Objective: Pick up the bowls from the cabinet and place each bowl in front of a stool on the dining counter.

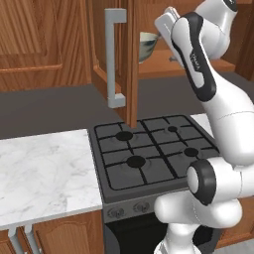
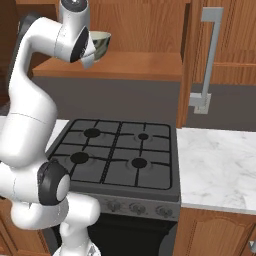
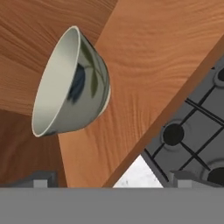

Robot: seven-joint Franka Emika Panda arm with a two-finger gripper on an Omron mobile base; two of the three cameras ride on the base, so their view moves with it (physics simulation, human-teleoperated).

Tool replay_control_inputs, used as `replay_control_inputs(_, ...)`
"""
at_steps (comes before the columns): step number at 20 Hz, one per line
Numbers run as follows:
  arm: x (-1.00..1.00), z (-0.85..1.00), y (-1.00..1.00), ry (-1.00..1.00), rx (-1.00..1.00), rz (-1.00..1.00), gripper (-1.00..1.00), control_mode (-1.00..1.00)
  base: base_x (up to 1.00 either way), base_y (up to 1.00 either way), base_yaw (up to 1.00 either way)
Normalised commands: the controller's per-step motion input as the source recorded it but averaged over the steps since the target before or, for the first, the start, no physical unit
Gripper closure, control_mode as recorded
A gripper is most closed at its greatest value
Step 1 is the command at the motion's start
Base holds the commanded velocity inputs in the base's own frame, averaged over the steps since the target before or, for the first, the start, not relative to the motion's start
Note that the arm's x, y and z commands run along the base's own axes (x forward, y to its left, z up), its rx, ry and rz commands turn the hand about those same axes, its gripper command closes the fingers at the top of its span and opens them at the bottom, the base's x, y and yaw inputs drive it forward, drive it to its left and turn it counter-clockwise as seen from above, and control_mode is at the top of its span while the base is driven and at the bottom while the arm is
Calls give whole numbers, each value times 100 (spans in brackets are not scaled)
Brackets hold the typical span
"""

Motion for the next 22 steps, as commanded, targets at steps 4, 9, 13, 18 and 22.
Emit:
replay_control_inputs(4,42,0,14,0,0,0,-100,-100,0,0,0)
replay_control_inputs(9,30,0,9,0,0,0,-100,-100,0,0,0)
replay_control_inputs(13,24,0,8,0,0,0,-100,-100,0,0,0)
replay_control_inputs(18,26,0,7,0,0,0,-100,-100,0,0,0)
replay_control_inputs(22,31,0,9,0,0,0,-100,-100,0,0,0)
